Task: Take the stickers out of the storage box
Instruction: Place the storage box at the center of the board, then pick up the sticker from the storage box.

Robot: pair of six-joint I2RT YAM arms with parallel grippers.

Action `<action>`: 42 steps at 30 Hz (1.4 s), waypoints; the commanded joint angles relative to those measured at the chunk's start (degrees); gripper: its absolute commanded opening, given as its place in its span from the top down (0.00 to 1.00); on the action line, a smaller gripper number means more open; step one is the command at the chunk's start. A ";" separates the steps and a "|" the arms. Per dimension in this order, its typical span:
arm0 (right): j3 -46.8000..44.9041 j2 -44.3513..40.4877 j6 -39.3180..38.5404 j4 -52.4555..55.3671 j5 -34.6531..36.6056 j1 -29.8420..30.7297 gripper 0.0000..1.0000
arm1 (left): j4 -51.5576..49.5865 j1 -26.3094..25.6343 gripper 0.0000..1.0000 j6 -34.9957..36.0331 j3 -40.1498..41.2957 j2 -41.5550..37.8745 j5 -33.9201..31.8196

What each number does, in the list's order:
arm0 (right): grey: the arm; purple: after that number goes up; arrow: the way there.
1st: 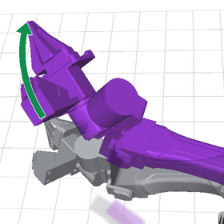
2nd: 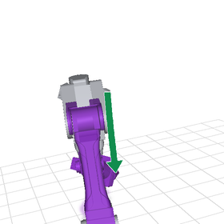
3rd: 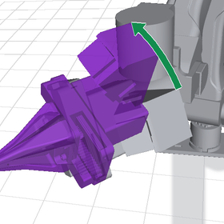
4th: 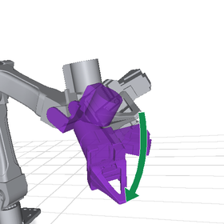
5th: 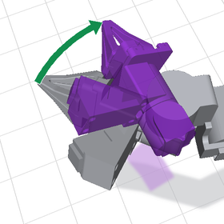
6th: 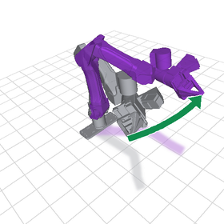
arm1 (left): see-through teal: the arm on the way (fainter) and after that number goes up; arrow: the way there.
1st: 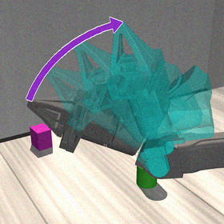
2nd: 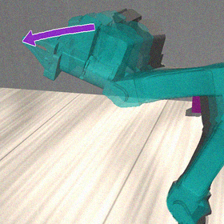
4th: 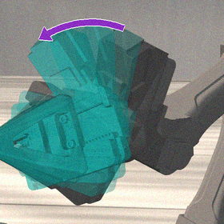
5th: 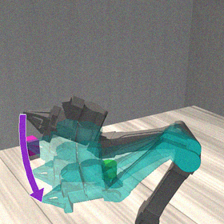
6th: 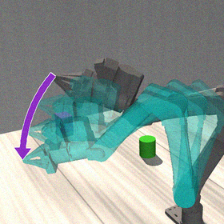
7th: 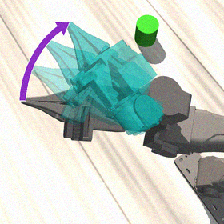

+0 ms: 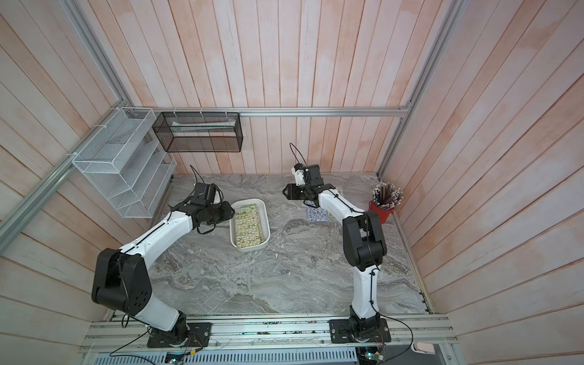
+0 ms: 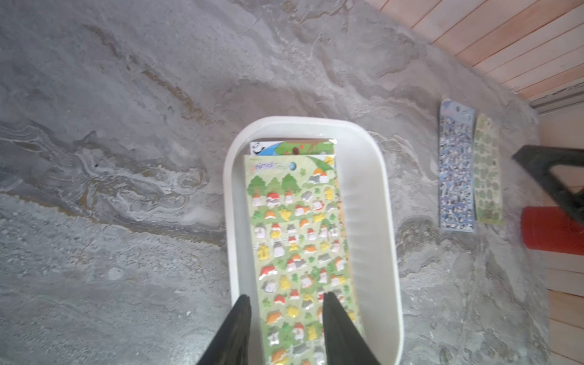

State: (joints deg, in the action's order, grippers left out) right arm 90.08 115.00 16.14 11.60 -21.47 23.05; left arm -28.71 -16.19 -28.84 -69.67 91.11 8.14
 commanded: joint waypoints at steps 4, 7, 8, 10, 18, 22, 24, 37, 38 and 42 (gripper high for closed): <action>-7.31 -1.36 2.14 -0.96 3.23 6.20 0.51 | -1.30 -2.83 0.61 -2.34 -2.17 2.58 -0.48; -9.56 -1.23 2.59 -1.59 4.67 9.06 0.50 | -1.01 -3.54 0.63 -3.48 -2.17 3.76 -1.78; -10.09 -1.13 2.82 -1.98 4.86 9.68 0.50 | -0.85 -3.83 0.63 -3.82 -1.91 3.94 -2.42; -11.01 -0.72 3.41 -2.60 5.20 10.67 0.50 | -0.57 -4.28 0.63 -4.35 -1.09 4.08 -3.67; -12.12 -0.30 4.25 -4.21 6.19 12.16 0.50 | 0.40 -6.22 0.61 -5.68 2.69 4.12 -7.27; -12.48 -0.68 4.33 -4.38 6.36 12.41 0.50 | 0.76 -6.97 0.58 -5.96 4.40 3.66 -9.48; -12.48 -0.58 4.30 -4.26 6.29 12.62 0.50 | 0.67 -7.26 0.57 -5.96 4.91 3.63 -10.63; -12.50 0.58 4.08 -4.03 6.97 14.46 0.52 | 0.42 -9.11 0.45 -6.05 5.16 7.09 -13.83; -12.63 0.49 4.04 -3.97 7.00 14.47 0.53 | 0.41 -9.28 0.45 -6.05 5.04 7.40 -14.09; -12.91 0.40 4.06 -4.23 6.73 14.55 0.53 | 0.19 -9.83 0.44 -6.27 4.74 8.37 -15.07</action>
State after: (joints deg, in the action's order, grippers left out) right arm 78.24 114.45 19.99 7.68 -15.42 37.10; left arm -28.51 -25.67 -35.16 -64.79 98.41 -4.82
